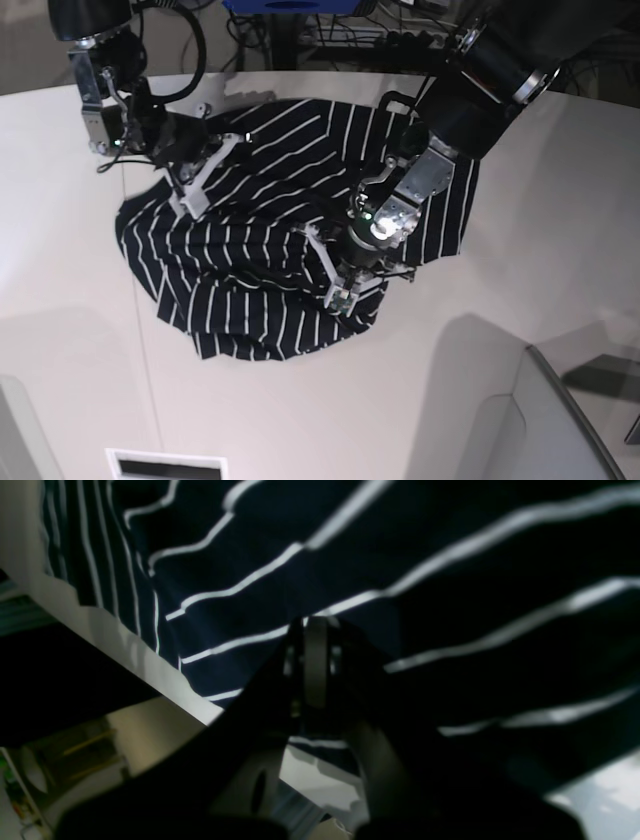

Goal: Layout the t-shirt on the table in an organized manner, then fold the t-shirt properly
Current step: 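Reach the left gripper into the shirt center and grasp a fold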

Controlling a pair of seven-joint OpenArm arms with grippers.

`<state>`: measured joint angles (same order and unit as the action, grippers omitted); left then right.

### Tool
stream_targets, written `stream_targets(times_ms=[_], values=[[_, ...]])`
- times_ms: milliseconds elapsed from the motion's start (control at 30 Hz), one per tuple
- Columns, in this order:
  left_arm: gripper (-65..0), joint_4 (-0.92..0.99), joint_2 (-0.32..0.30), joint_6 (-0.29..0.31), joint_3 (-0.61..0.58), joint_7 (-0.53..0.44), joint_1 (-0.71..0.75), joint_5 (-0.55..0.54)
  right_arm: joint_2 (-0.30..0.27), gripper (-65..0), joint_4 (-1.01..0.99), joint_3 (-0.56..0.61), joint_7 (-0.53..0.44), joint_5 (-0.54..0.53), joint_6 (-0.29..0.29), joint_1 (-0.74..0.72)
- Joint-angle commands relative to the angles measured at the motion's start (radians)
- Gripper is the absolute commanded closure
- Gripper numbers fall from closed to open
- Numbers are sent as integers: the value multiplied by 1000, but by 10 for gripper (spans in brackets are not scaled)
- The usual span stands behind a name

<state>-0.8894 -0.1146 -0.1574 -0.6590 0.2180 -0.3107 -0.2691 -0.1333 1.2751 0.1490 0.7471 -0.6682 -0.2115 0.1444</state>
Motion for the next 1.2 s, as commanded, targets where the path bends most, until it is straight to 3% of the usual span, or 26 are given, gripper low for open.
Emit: stream_targets(times_ms=[0,100,233,467,600,800,1033,1167], values=[[0,-30,-24,-9,6,-2,20,-2,-41,-6,-13,-29,22,98,62,-2],[0,-121,-61,-28,6,-2,101,-2,-81,-6,-16,-42,22,98,62,-32],[0,-230,-90,-170,6,-2,215,-2,-119,-6,-47,-35,27,98,62,-98],[0,-482,-121,-311,8,-2,382,-8,-122,-3,-151,33,22,101,60,-230],[0,-583,-121,-319,18,-1,396,-8,-136,-2,-154,130,25,97,60,-276],[0,-681,-121,-318,173,24,350,-2,-134,-2,-157,128,22,98,60,-263],[0,-613,-84,-314,152,283,124,-8,-131,-2,-156,131,21,94,60,-256],[0,-604,-21,-314,124,449,26,-8,-131,-2,-156,133,21,94,60,-254]])
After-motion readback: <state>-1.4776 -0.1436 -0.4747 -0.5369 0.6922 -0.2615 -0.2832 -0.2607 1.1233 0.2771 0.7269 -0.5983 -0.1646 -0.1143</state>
